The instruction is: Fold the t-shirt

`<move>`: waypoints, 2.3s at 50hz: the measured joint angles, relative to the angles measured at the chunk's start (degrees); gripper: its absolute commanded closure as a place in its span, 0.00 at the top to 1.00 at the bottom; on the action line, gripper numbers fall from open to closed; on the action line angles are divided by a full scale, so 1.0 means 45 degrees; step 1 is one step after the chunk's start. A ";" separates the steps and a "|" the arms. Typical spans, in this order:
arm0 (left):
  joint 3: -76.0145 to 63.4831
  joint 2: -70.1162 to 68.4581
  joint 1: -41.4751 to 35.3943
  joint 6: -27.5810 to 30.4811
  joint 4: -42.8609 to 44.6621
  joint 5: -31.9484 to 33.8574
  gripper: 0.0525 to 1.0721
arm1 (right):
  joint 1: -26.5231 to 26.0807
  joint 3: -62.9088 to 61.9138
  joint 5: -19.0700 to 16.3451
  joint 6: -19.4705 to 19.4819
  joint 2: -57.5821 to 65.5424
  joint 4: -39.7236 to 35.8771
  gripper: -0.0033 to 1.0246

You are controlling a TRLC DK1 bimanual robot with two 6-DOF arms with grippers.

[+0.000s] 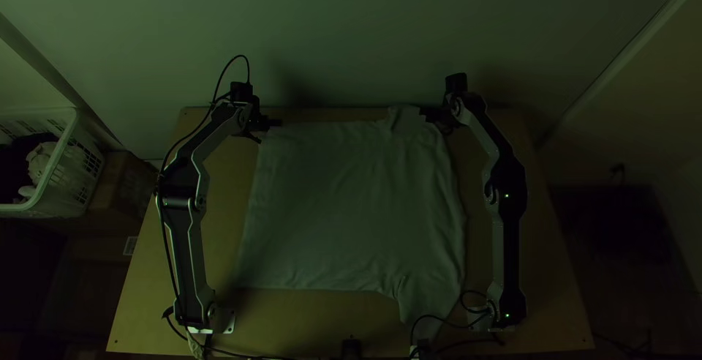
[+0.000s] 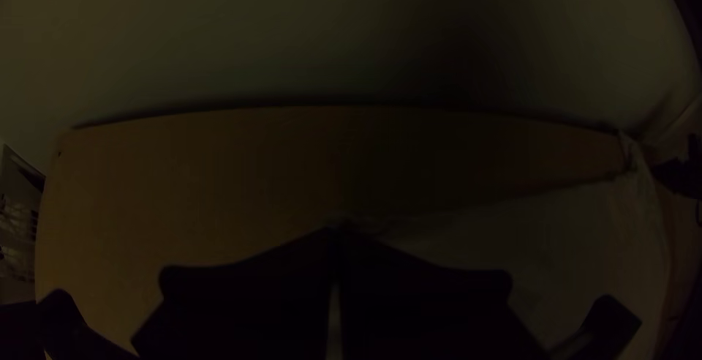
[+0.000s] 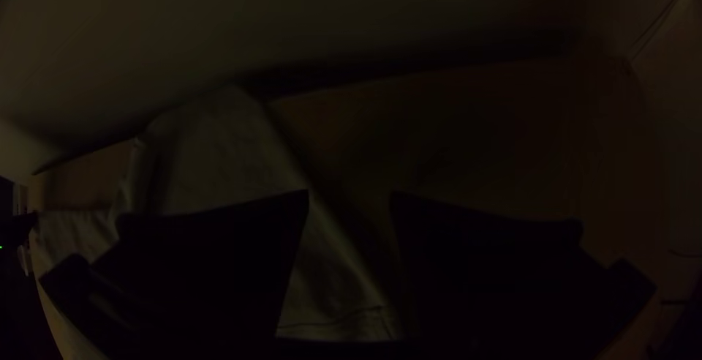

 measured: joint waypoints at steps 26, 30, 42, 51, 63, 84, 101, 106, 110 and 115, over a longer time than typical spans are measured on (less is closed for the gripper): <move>0.0000 -0.0102 -0.0010 0.0000 0.0005 0.0000 0.02 | 0.0432 0.0160 0.0005 -0.0141 0.0228 -0.0495 0.03; 0.0000 -0.0102 -0.0034 0.0000 0.0000 0.0005 0.02 | 0.0427 0.0189 0.0000 -0.0141 0.0253 -0.0510 0.03; -0.0024 -0.0325 -0.0015 -0.0102 0.0015 0.0102 0.02 | 0.0189 0.0189 -0.0136 -0.0146 0.0180 -0.0787 0.03; -0.0568 -0.0889 0.0141 -0.0194 0.0782 0.0253 0.02 | -0.0559 0.0010 -0.0219 -0.0146 -0.0092 -0.1462 0.03; -0.0578 -0.0957 0.0321 -0.0544 0.1069 0.0432 0.02 | -0.1073 -0.0087 -0.0321 -0.0146 -0.0238 -0.1671 0.03; -0.0617 -0.0981 0.0330 -0.0578 0.0772 0.0481 0.02 | -0.0680 -0.0165 -0.0272 -0.0403 -0.1379 -0.2584 0.03; -0.1715 -0.2035 0.0330 -0.0573 0.0714 0.0549 0.02 | -0.0651 -0.2531 -0.0277 -0.0879 -0.3381 -0.2807 0.03; -0.2186 -0.2443 0.0330 -0.0568 0.0699 0.0578 0.02 | -0.0646 -0.3463 -0.0277 -0.1020 -0.4022 -0.2803 0.03; -0.2531 -0.2710 0.0355 -0.0568 0.0685 0.0578 0.02 | -0.0578 -0.4265 -0.0277 -0.1020 -0.4483 -0.2788 0.03; -0.3070 -0.3007 0.0418 -0.0563 0.0699 0.0588 0.02 | -0.0471 -0.5299 -0.0277 -0.1020 -0.5153 -0.2686 0.03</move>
